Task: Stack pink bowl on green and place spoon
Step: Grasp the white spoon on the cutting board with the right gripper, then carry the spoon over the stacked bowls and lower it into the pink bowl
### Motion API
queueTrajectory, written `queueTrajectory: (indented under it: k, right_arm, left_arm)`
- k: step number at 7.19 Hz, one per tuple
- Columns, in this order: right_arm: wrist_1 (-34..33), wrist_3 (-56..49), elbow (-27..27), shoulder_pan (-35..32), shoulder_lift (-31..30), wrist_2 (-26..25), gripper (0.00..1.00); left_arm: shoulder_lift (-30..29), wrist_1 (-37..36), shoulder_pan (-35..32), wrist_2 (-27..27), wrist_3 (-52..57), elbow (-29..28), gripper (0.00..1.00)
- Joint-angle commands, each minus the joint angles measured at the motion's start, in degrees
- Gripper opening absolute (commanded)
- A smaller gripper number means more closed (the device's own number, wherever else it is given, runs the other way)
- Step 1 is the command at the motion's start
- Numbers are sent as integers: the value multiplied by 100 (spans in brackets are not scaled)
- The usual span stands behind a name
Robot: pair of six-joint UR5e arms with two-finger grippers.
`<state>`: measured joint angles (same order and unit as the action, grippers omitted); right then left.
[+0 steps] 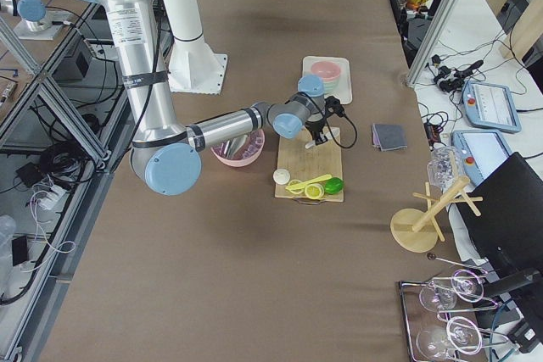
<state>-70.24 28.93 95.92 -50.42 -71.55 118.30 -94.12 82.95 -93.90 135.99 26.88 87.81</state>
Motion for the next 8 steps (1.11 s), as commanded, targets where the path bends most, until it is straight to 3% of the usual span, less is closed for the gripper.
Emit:
queueTrajectory:
  k: [1,3,5,6,8]
  right_arm:
    - [-1854,496,436,110,1146,0,0]
    - [-2055,2151,253,602,1895,-149,0]
    - [-2107,3509,-762,927,3018,-315,0]
    - [-2334,3679,-1246,1111,3528,-612,0]
    - [-2485,3698,-1479,1349,3605,-939,0]
  left_arm:
    - [-1,2,12,7,-16,-27,99]
    - [-10,11,12,16,-7,-106,99]
    - [-10,11,12,33,-7,-141,99]
    - [-10,11,12,33,-7,-159,99]
    - [-10,11,21,33,-7,-203,99]
